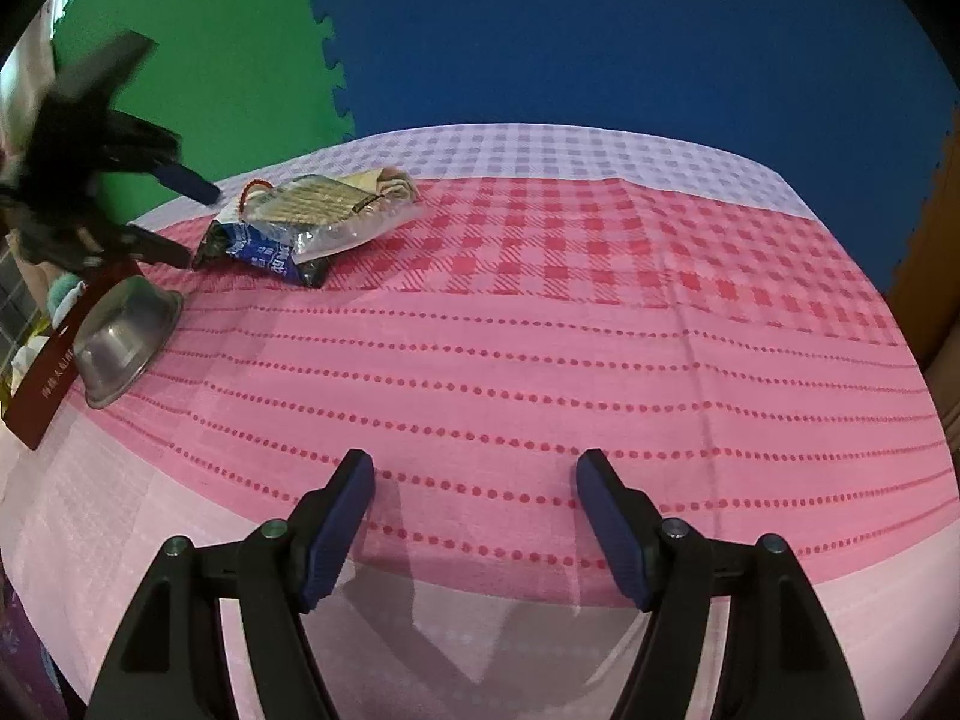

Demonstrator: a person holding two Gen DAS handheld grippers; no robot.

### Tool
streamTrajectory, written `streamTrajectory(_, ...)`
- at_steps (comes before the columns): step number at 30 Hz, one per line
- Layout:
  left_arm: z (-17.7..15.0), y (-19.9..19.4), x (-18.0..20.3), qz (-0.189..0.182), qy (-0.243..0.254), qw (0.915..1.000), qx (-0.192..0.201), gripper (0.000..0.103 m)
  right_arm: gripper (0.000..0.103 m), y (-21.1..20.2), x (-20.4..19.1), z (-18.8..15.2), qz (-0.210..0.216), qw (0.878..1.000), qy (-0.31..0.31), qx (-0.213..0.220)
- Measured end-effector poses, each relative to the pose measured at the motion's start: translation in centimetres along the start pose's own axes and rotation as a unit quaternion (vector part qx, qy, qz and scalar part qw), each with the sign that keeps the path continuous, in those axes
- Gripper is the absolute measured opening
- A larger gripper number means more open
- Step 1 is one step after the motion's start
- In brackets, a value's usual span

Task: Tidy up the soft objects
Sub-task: 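Grasp the black-and-blue protein drink pouch with the left gripper and lift it, then hold the protein pouch with the left gripper while the right gripper grasps the cotton swab pack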

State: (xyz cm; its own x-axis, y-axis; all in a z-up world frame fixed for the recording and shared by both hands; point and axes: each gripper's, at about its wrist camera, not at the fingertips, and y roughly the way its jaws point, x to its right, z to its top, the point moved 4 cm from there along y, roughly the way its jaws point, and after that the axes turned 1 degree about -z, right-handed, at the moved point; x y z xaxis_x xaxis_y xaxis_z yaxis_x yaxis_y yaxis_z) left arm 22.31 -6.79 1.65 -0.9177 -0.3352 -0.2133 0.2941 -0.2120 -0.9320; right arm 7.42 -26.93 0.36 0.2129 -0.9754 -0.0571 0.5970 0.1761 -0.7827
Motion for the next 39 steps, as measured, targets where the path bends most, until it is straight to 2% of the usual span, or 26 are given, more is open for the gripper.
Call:
streamTrajectory(1, -0.1, 0.7, -0.4, -0.010, 0.001, 1.0000, -0.003, 0.034, 0.072, 0.0, 0.0, 0.0, 0.001, 1.000, 0.000, 0.000)
streamTrajectory(6, 0.0, 2.2, -0.4, -0.029, 0.033, 0.9990, -0.001, 0.036, 0.075, 0.1, 0.1, 0.1, 0.010, 1.000, 0.006, -0.001)
streamTrajectory(9, -0.1, 3.8, -0.8, -0.036, 0.039, 0.9981, -0.029, 0.037, 0.077, 0.1, 0.2, 0.2, 0.020, 1.000, 0.013, -0.002)
streamTrajectory(11, 0.0, 4.0, -1.1, -0.045, 0.035, 0.9981, -0.024, 0.038, 0.077, 0.1, 0.3, 0.3, 0.025, 1.000, 0.017, -0.002)
streamTrajectory(12, 0.1, 4.2, -1.3, -0.057, 0.023, 0.9976, -0.032, 0.035, 0.077, 0.1, 0.4, 0.3, 0.027, 0.999, 0.020, -0.002)
streamTrajectory(13, 0.2, 4.3, -1.6, -0.066, 0.006, 0.9971, -0.037, 0.026, 0.077, 0.2, 0.4, 0.3, 0.029, 0.999, 0.022, -0.003)
streamTrajectory(15, 0.3, 4.4, -2.4, -0.086, -0.064, 0.9926, -0.057, 0.023, 0.077, 0.3, 0.5, 0.4, 0.032, 0.999, 0.025, -0.003)
streamTrajectory(16, 0.2, 4.4, -2.3, -0.086, -0.084, 0.9907, -0.063, 0.021, 0.077, 0.3, 0.5, 0.5, 0.034, 0.999, 0.027, -0.003)
streamTrajectory(18, 0.2, 3.8, -1.2, -0.070, -0.086, 0.9917, -0.066, 0.021, 0.077, 0.3, 0.6, 0.5, 0.035, 0.999, 0.028, -0.003)
streamTrajectory(20, 0.2, 2.5, 0.8, -0.069, -0.094, 0.9916, -0.055, 0.019, 0.077, 0.3, 0.6, 0.5, 0.035, 0.999, 0.028, -0.002)
streamTrajectory(25, 0.2, -1.4, 4.9, -0.086, -0.158, 0.9837, -0.009, 0.019, 0.077, 0.3, 0.5, 0.5, 0.036, 0.999, 0.029, -0.002)
streamTrajectory(28, -0.4, -4.0, 6.8, -0.096, -0.238, 0.9655, 0.043, 0.019, 0.077, 0.3, 0.5, 0.5, 0.036, 0.999, 0.029, -0.002)
streamTrajectory(31, -1.3, -6.2, 8.2, -0.086, -0.303, 0.9456, 0.083, 0.019, 0.077, 0.3, 0.6, 0.5, 0.037, 0.999, 0.029, -0.002)
streamTrajectory(33, -2.7, -7.8, 9.8, -0.083, -0.353, 0.9236, 0.125, 0.019, 0.077, 0.2, 0.6, 0.5, 0.045, 0.998, 0.032, 0.000)
streamTrajectory(34, -3.2, -8.3, 10.4, -0.080, -0.368, 0.9164, 0.135, 0.019, 0.077, 0.1, 0.6, 0.5, 0.056, 0.998, 0.033, 0.003)
streamTrajectory(36, -4.9, -9.5, 11.7, -0.064, -0.410, 0.8956, 0.161, 0.019, 0.077, -0.3, 0.3, 0.8, 0.073, 0.997, 0.023, 0.008)
streamTrajectory(38, -7.3, -10.8, 13.5, -0.050, -0.445, 0.8751, 0.183, 0.019, 0.077, -0.8, -0.8, 1.6, 0.082, 0.996, -0.011, 0.016)
streamTrajectory(39, -8.1, -11.3, 14.0, -0.047, -0.456, 0.8688, 0.188, 0.019, 0.077, -1.1, -1.6, 2.1, 0.087, 0.995, -0.035, 0.019)
